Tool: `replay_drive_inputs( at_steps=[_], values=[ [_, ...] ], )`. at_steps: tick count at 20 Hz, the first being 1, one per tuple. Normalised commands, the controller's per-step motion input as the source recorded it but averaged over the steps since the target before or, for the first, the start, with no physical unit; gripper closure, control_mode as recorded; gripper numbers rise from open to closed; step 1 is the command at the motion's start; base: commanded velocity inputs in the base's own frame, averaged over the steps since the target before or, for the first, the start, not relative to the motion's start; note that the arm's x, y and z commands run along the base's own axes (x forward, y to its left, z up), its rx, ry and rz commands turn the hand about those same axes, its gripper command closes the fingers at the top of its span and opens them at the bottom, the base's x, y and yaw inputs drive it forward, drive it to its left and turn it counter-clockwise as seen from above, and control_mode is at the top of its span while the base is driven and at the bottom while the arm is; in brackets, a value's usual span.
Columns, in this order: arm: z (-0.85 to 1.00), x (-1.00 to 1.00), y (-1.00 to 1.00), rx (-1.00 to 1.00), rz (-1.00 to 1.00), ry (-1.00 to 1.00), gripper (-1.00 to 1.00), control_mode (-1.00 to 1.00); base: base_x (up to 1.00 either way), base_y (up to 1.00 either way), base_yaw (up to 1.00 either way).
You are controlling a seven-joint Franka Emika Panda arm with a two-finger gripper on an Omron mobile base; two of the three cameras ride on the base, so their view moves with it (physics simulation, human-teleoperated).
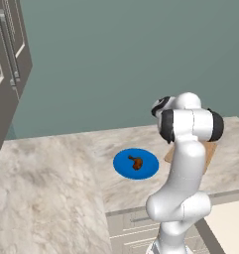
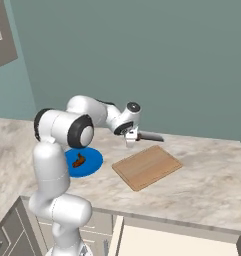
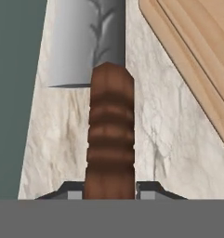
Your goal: Pick up the knife from the drawer and place it on the cutting board. Then place the meat from the plate to the cutting board.
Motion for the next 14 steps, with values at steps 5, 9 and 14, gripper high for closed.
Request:
replay_drive_inputs(
  at_steps=[5, 9, 14],
  values=[
    [-0.44, 0.24, -0.01, -0.15, 0.1, 0.0, 1.0, -1.0, 0.0, 0.0, 0.0],
    [-0.52, 0.06, -0.29, -0.11, 0.07, 0.04, 1.0, -1.0, 0.0, 0.0, 0.0],
    [-0.4, 0.07, -0.23, -0.11, 0.03, 0.11, 1.0, -1.0, 0.0, 0.0, 0.0]
  ],
)
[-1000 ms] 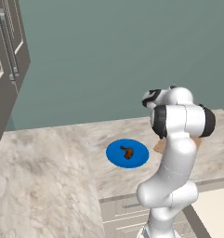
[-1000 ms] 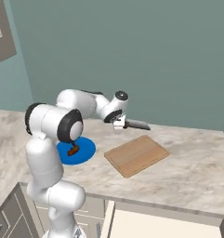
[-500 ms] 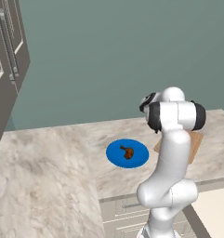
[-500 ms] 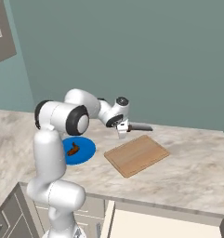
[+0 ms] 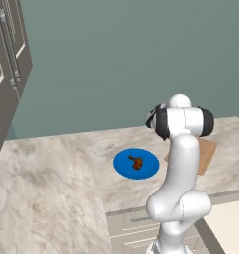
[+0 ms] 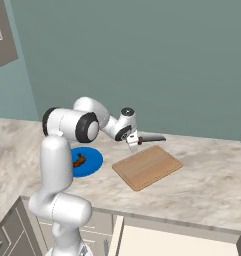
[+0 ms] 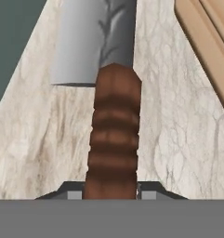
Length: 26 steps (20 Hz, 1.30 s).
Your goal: Pick up the knife from the drawer and place it on the cutting board. Then place the meat from the plate to the cutting board.
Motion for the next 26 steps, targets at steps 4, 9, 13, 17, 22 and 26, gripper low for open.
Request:
replay_drive_inputs(
  at_steps=[4, 9, 13, 17, 22, 26],
  values=[
    [-0.11, 0.01, -0.04, -0.06, 0.0, 0.11, 1.0, -1.0, 0.0, 0.0, 0.0],
    [-0.06, -0.31, -0.58, 0.0, 0.0, 0.0, 1.0, -1.0, 0.0, 0.0, 0.0],
    [0.0, -0.22, -0.3, 0.0, 0.0, 0.0, 1.0, -1.0, 0.0, 0.0, 0.0],
    [0.03, 0.0, 0.0, 0.0, 0.0, 0.0, 1.0, -1.0, 0.0, 0.0, 0.0],
    [0.64, -0.01, 0.06, 0.01, 0.0, -0.06, 1.0, -1.0, 0.0, 0.0, 0.0],
    [0.53, 0.0, 0.06, 0.0, 0.0, 0.0, 1.0, -1.0, 0.0, 0.0, 0.0]
  ],
)
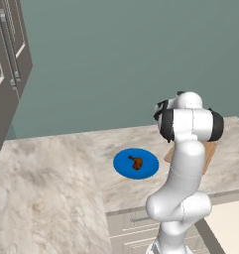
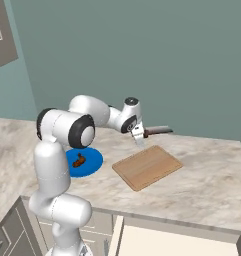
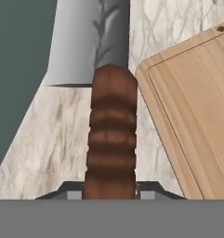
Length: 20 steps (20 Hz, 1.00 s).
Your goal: Pick up the knife from the drawer and place it on the cutting board. Then place the meat from the plate to the cutting board.
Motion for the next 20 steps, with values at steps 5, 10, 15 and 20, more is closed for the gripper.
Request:
replay_drive_inputs(
  at_steps=[5, 10, 15, 20],
  values=[
    [-0.11, -0.06, -0.06, 0.0, 0.0, 0.01, 1.0, -1.0, 0.0, 0.0, 0.0],
    [-0.43, -0.44, -0.55, -0.01, 0.0, 0.06, 1.0, -1.0, 0.0, 0.0, 0.0],
    [-0.39, -0.48, -0.57, -0.01, 0.0, 0.05, 1.0, -1.0, 0.0, 0.0, 0.0],
    [0.0, -0.01, -0.04, 0.0, 0.0, 0.0, 1.0, -1.0, 0.0, 0.0, 0.0]
  ],
)
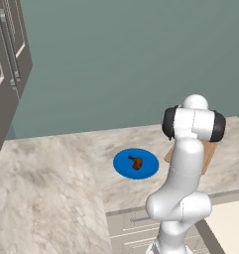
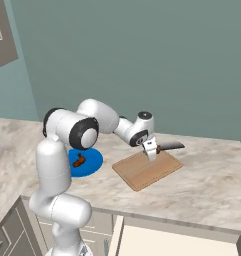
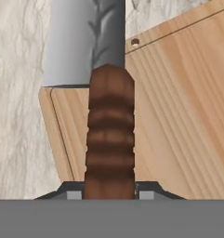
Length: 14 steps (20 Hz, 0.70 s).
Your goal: Pick up the knife from the drawer and place it on the cutting board. Then place the meat from the plate to the cutting board.
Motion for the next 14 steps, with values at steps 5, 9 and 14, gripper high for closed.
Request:
replay_drive_inputs(
  at_steps=[5, 9, 14],
  values=[
    [-0.14, -0.65, 0.0, 0.0, 0.01, 0.0, 1.0, -1.0, 0.0, 0.0, 0.0],
    [-0.21, -0.66, 0.0, 0.0, 0.03, 0.0, 1.0, -1.0, 0.0, 0.0, 0.0],
    [-0.12, -0.32, 0.07, 0.0, 0.03, 0.0, 1.0, -1.0, 0.0, 0.0, 0.0]
  ],
)
